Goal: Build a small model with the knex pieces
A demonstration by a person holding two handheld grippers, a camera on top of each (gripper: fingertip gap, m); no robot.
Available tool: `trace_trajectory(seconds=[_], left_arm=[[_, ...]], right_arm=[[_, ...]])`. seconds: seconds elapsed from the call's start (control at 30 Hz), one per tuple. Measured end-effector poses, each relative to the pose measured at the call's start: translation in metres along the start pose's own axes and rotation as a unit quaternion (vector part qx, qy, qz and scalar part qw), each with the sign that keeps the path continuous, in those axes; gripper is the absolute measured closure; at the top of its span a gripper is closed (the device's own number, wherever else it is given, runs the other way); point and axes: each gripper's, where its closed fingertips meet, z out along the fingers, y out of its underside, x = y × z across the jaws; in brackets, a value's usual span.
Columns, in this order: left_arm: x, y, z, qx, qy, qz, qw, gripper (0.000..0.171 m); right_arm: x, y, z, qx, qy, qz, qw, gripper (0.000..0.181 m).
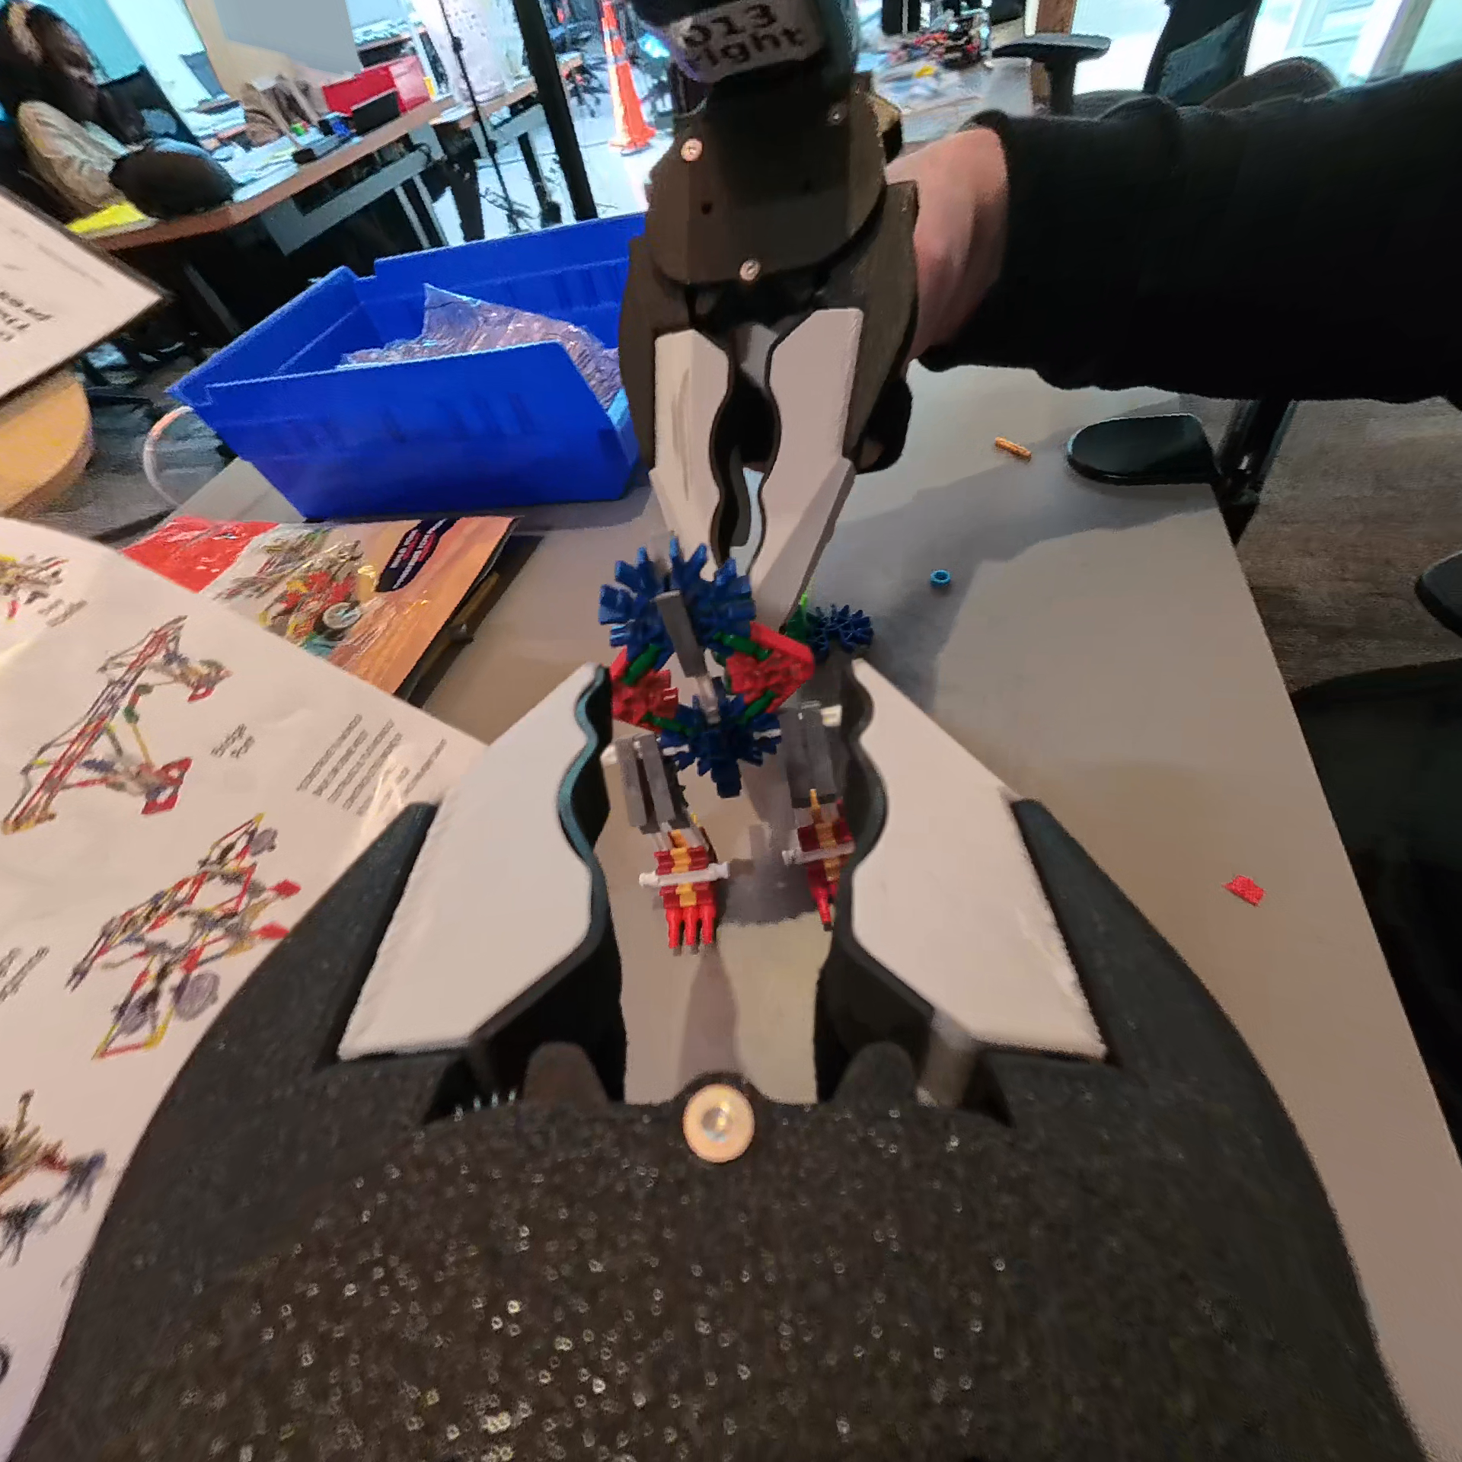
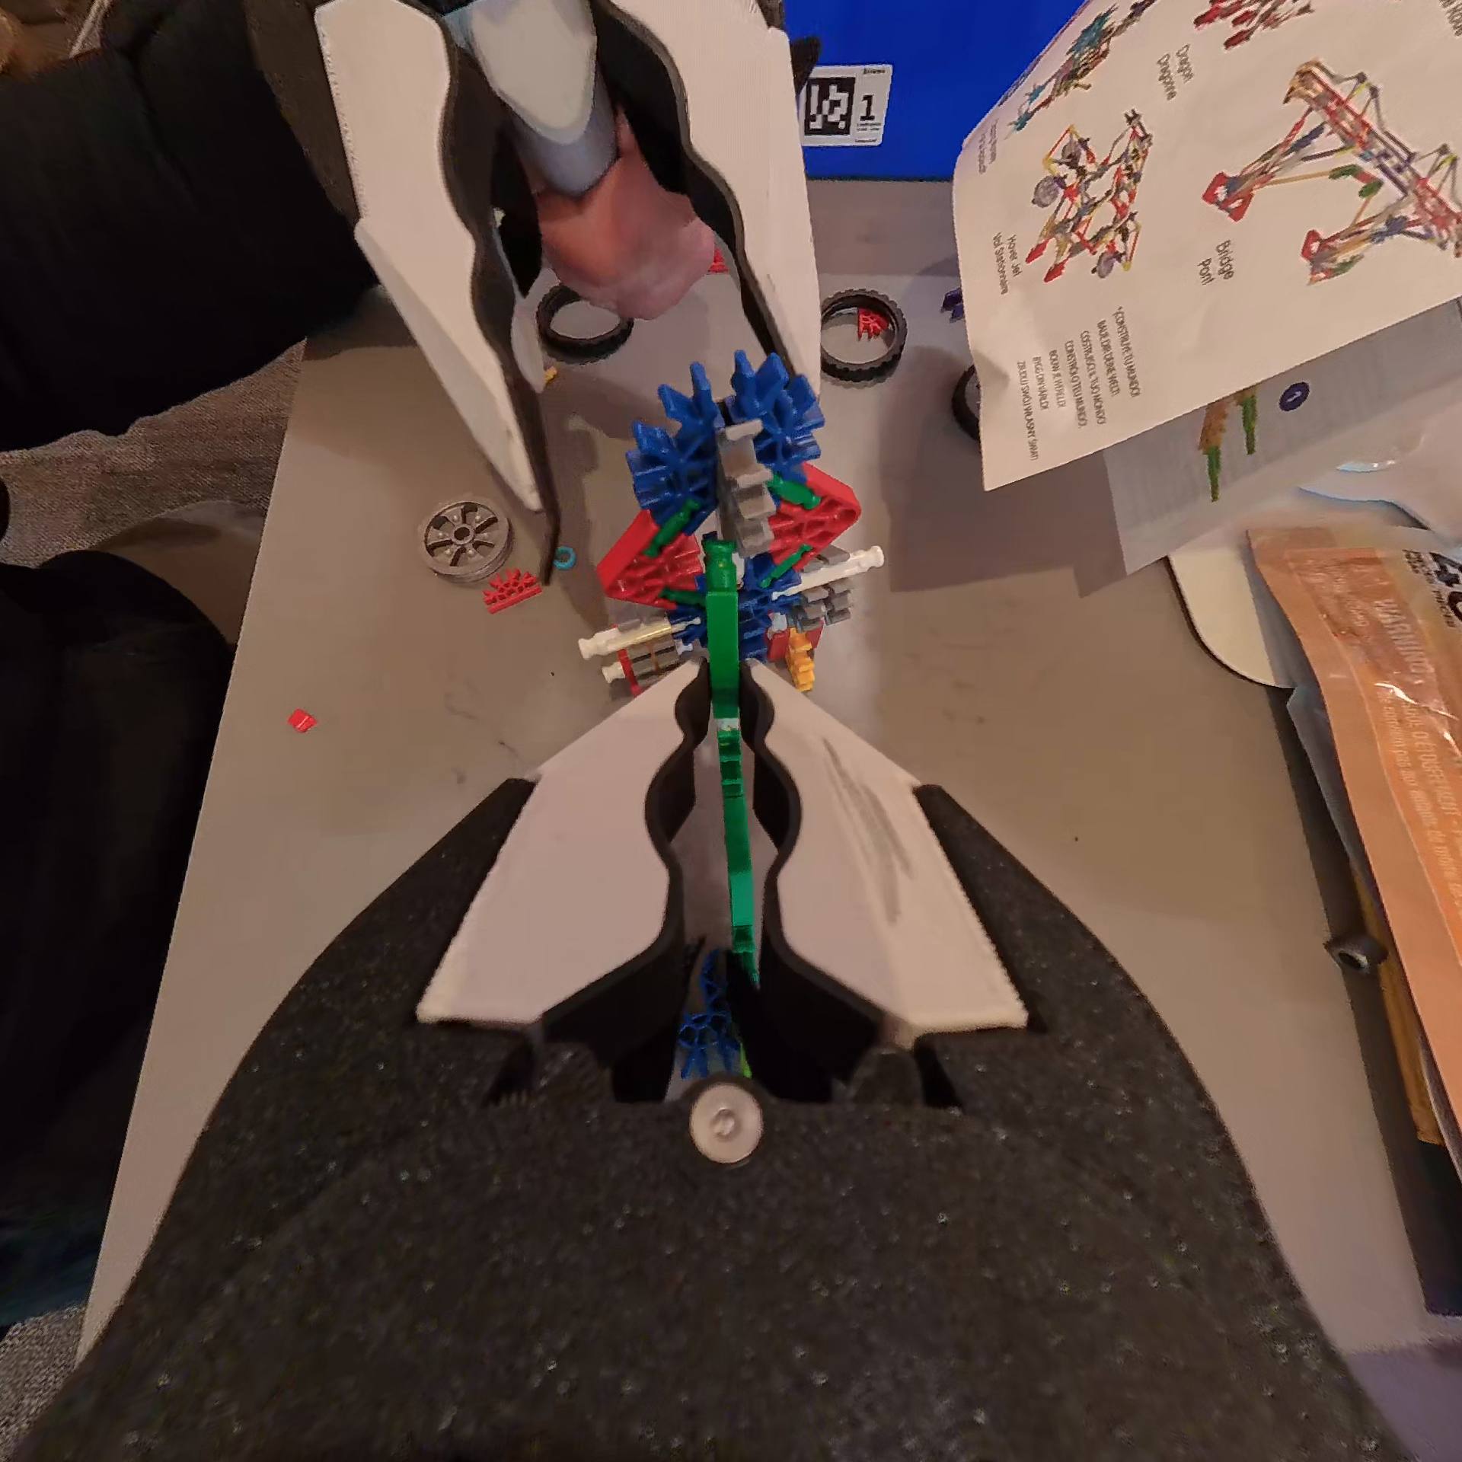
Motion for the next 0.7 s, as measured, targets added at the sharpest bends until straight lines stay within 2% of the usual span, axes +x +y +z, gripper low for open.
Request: trace_trajectory(seconds=[0.17, 0.57, 0.7], left_arm=[[0.002, 0.0, 0.014, -0.005, 0.02, 0.005, 1.0, 0.111], [-0.012, -0.003, 0.015, 0.013, -0.002, 0.002, 1.0, 0.125], [-0.016, -0.003, 0.017, 0.01, -0.012, 0.006, 1.0, 0.121]], right_arm=[[0.0, -0.002, 0.001, 0.0, -0.008, -0.003, 1.0, 0.175], [0.007, 0.001, -0.003, -0.01, -0.015, 0.001, 1.0, 0.175], [0.008, 0.0, -0.003, -0.013, -0.014, -0.003, 1.0, 0.175]])
